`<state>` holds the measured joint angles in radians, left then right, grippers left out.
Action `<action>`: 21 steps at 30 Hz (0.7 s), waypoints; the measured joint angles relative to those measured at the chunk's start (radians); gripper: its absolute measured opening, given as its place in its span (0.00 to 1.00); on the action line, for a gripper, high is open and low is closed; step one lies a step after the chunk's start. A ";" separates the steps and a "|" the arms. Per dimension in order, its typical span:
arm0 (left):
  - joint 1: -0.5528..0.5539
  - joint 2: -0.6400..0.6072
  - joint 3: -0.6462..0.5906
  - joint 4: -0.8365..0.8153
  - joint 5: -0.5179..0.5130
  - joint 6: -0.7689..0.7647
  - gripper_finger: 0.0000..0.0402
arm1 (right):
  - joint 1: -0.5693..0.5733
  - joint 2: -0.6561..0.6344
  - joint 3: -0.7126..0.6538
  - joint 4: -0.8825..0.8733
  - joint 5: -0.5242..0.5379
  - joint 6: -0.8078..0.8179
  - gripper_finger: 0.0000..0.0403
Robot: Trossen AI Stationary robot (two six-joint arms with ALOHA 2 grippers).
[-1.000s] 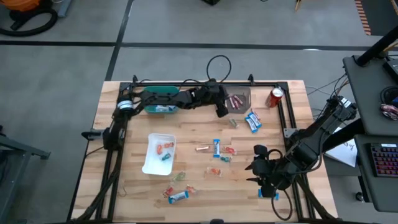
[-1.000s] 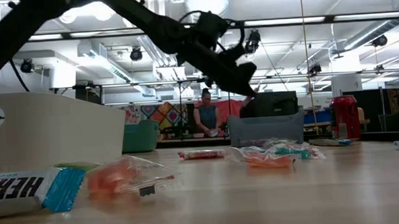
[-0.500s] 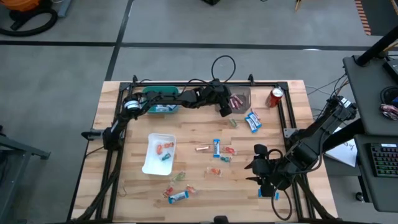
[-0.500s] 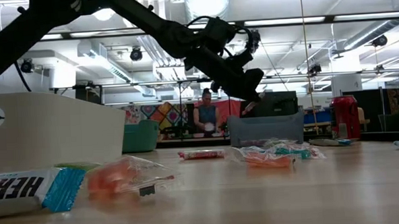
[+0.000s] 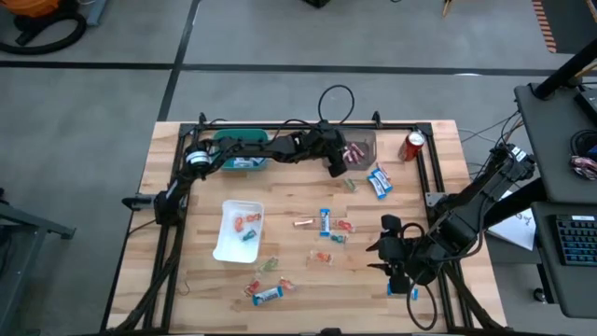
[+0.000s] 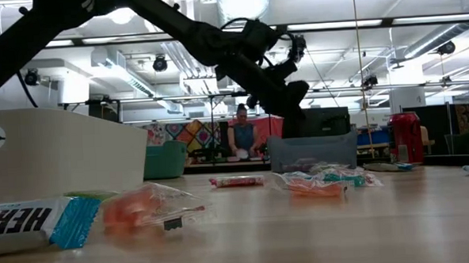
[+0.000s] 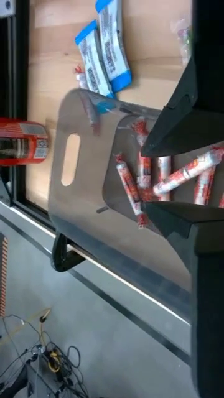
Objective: Sort candy
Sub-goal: Put the green gummy candy into the white bin
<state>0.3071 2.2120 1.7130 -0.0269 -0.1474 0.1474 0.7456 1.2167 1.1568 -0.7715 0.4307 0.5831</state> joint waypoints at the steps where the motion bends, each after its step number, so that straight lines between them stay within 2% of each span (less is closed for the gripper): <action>1: -0.003 -0.006 0.000 0.000 0.000 0.000 0.27 | 0.000 0.000 0.000 0.000 0.005 0.000 0.43; 12: -0.079 -0.101 0.000 -0.051 0.000 0.034 0.27 | 0.000 0.000 -0.011 0.000 0.045 0.035 0.43; 21: -0.186 -0.267 -0.056 -0.099 0.001 0.078 0.25 | -0.021 0.000 -0.076 -0.008 0.102 0.218 0.43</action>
<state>0.1213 1.9452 1.6569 -0.1259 -0.1468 0.2254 0.7244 1.2167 1.0805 -0.7792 0.5332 0.8015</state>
